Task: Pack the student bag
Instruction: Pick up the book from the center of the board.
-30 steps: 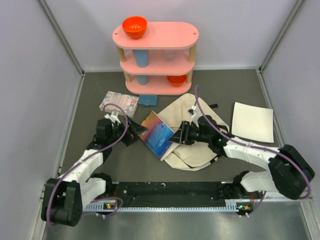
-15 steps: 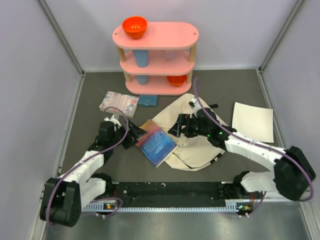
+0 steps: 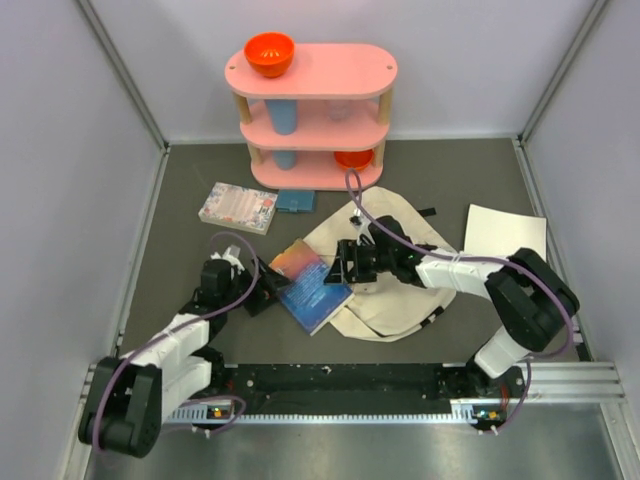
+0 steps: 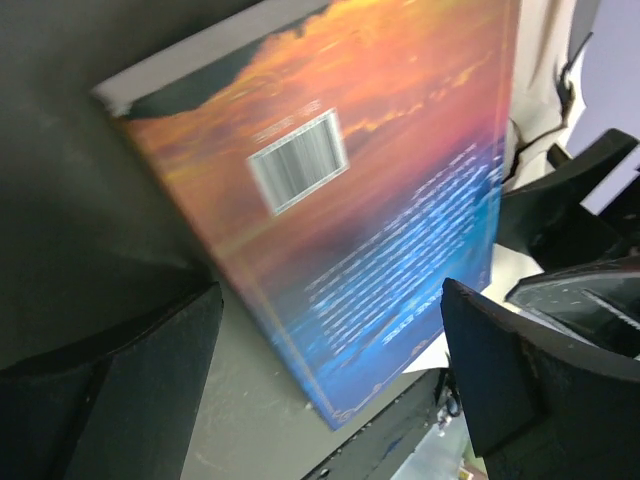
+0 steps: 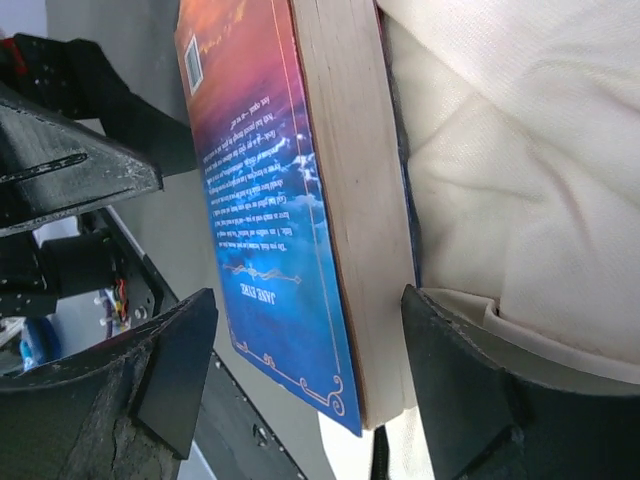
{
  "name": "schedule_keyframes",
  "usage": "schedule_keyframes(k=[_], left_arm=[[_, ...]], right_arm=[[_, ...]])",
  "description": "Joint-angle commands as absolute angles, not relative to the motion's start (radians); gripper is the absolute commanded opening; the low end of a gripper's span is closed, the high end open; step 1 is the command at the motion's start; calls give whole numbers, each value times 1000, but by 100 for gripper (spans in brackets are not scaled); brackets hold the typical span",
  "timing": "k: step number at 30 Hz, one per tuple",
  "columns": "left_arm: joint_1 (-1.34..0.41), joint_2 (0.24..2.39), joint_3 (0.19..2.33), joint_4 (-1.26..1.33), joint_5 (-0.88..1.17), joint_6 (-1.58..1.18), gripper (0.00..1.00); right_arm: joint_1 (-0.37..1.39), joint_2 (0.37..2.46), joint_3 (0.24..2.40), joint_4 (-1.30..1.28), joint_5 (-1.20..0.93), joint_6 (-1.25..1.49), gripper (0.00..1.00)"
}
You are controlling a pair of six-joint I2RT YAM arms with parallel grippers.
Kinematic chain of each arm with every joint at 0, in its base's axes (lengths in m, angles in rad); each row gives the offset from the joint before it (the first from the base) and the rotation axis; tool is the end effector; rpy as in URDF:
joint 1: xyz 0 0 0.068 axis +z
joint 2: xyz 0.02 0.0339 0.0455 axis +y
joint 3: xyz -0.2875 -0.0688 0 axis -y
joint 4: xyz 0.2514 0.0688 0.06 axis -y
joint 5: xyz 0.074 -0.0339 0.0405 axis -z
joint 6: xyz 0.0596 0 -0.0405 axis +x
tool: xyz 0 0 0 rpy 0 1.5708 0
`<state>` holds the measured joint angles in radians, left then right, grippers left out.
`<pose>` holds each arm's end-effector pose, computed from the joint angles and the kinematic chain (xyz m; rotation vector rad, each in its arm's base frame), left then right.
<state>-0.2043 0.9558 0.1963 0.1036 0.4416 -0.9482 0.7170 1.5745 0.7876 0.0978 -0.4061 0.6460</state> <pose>0.1702 -0.0613 0.1407 -0.6195 2.3111 -1.0855 0.2411 0.2415 0.1835 -0.3266 2.4533 1.1261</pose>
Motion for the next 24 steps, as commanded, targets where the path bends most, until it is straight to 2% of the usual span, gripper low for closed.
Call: schedule_keyframes(k=[1, 6, 12, 17, 20, 21, 24], left_arm=[[-227, 1077, 198, 271, 474, -960, 96], [-247, 1201, 227, 356, 515, -966, 94], [-250, 1204, 252, 364, 505, -954, 90], [-252, 1212, 276, 365, 511, -943, 87], [-250, 1233, 290, 379, 531, -940, 84], [-250, 1236, 291, 383, 537, -942, 84], [-250, 1235, 290, 399, 551, -940, 80]], right_arm=[[718, 1623, 804, 221, -534, 667, 73], [716, 1658, 785, 250, -594, 698, 69], [719, 1657, 747, 356, -682, 738, 57], [718, 1675, 747, 422, -709, 799, 63], [718, 1664, 756, 364, -594, 795, 67], [719, 1664, 773, 259, -515, 784, 70], [724, 1664, 801, 202, -439, 755, 70]])
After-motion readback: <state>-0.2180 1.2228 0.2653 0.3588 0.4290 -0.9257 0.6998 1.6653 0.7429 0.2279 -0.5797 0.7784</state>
